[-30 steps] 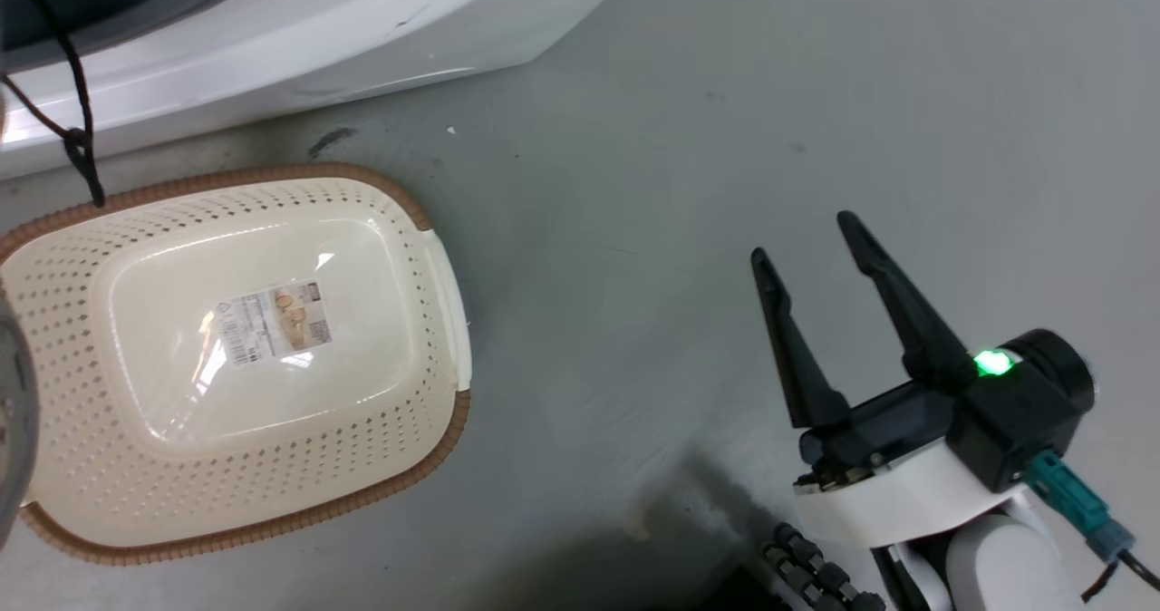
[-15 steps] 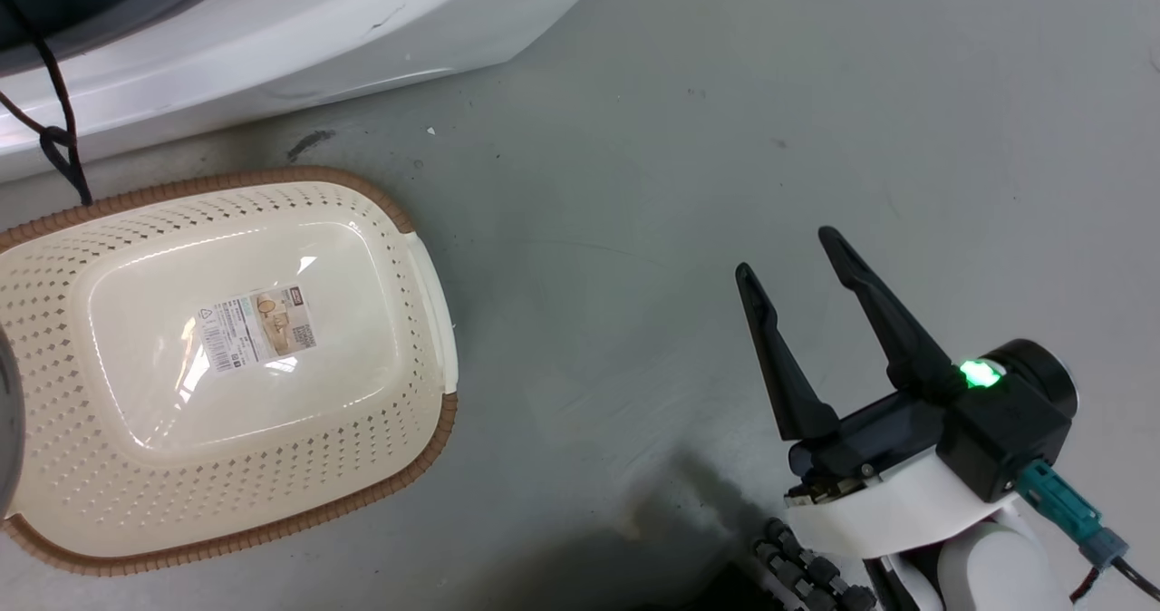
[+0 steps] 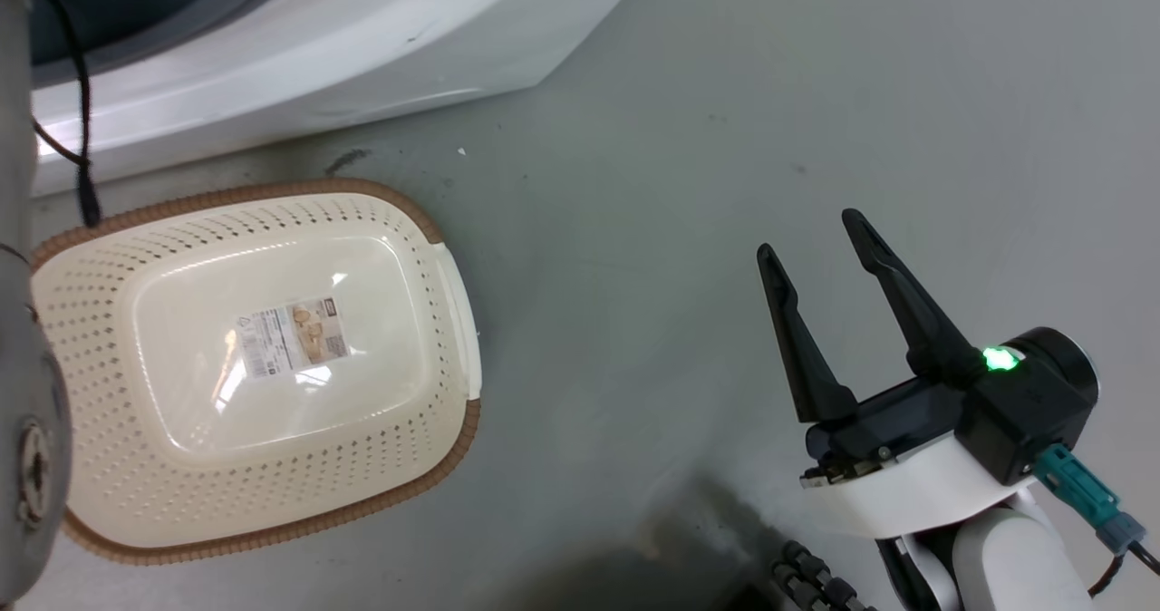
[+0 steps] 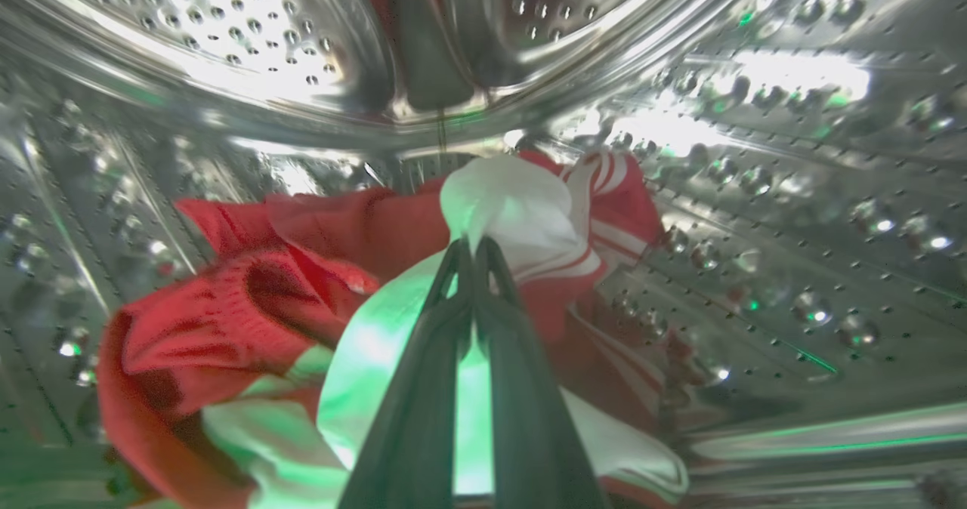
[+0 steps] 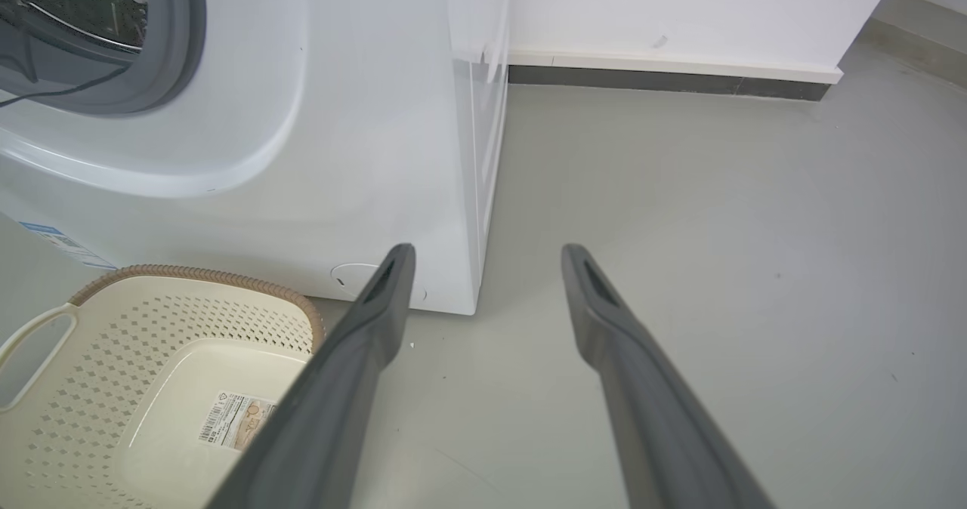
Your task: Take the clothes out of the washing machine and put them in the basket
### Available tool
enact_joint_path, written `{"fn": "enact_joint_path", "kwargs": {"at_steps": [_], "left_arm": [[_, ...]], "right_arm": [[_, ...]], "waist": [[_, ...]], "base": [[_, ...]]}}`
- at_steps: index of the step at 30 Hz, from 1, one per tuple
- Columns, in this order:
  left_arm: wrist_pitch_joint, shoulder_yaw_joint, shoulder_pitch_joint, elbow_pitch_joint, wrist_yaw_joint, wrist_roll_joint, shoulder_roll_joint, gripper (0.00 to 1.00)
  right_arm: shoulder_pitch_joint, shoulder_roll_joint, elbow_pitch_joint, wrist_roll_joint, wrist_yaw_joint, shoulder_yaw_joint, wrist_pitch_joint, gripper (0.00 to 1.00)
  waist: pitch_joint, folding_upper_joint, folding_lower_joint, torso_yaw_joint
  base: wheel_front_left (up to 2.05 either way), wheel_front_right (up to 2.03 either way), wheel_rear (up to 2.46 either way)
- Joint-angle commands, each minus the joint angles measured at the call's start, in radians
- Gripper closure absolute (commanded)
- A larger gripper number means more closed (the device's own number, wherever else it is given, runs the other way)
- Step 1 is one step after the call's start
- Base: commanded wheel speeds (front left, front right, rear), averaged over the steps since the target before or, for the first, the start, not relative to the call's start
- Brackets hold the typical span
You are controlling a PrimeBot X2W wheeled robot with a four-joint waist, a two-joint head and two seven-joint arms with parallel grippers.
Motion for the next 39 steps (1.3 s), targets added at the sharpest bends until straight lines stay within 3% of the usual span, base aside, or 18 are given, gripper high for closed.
{"fn": "enact_joint_path", "kwargs": {"at_steps": [1, 6, 11, 19, 25, 39], "left_arm": [[-0.041, -0.001, 0.028, -0.006, -0.002, -0.002, -0.005, 1.0], [-0.223, 0.006, 0.108, -0.01, -0.013, -0.018, -0.023, 1.0], [-0.303, 0.014, 0.197, -0.028, -0.021, -0.032, -0.034, 1.0], [-0.309, 0.049, 0.435, -0.238, -0.02, -0.025, -0.052, 1.0], [-0.309, 0.075, 0.604, -0.342, -0.044, -0.021, -0.072, 1.0], [-0.309, 0.106, 0.985, -0.583, -0.07, -0.028, -0.174, 1.0]], "right_arm": [[-0.004, 0.003, 0.002, -0.003, -0.001, -0.008, 0.002, 0.0], [0.013, 0.003, 0.002, -0.009, -0.001, -0.034, 0.014, 0.0], [0.038, 0.003, 0.005, -0.01, -0.001, -0.06, 0.029, 0.0], [0.089, 0.003, 0.021, -0.018, -0.001, -0.089, 0.056, 0.0], [0.127, 0.003, 0.035, -0.013, -0.001, -0.101, 0.072, 0.0], [0.249, 0.003, 0.023, 0.012, -0.001, -0.149, 0.101, 0.0]], "waist": [[-0.029, 0.0, 0.0001, 0.018], [-0.111, 0.0, 0.0001, 0.049], [-0.206, 0.0, 0.0001, 0.081], [-0.371, 0.0, 0.0001, 0.133], [-0.483, 0.0, 0.0001, 0.166], [-0.716, 0.0, 0.0001, 0.25]], "base": [[0.0, 0.0, 0.0], [0.0, 0.0, 0.0], [0.0, 0.0, 0.0], [0.0, 0.0, 0.0], [0.0, 0.0, 0.0], [0.0, 0.0, 0.0]]}}
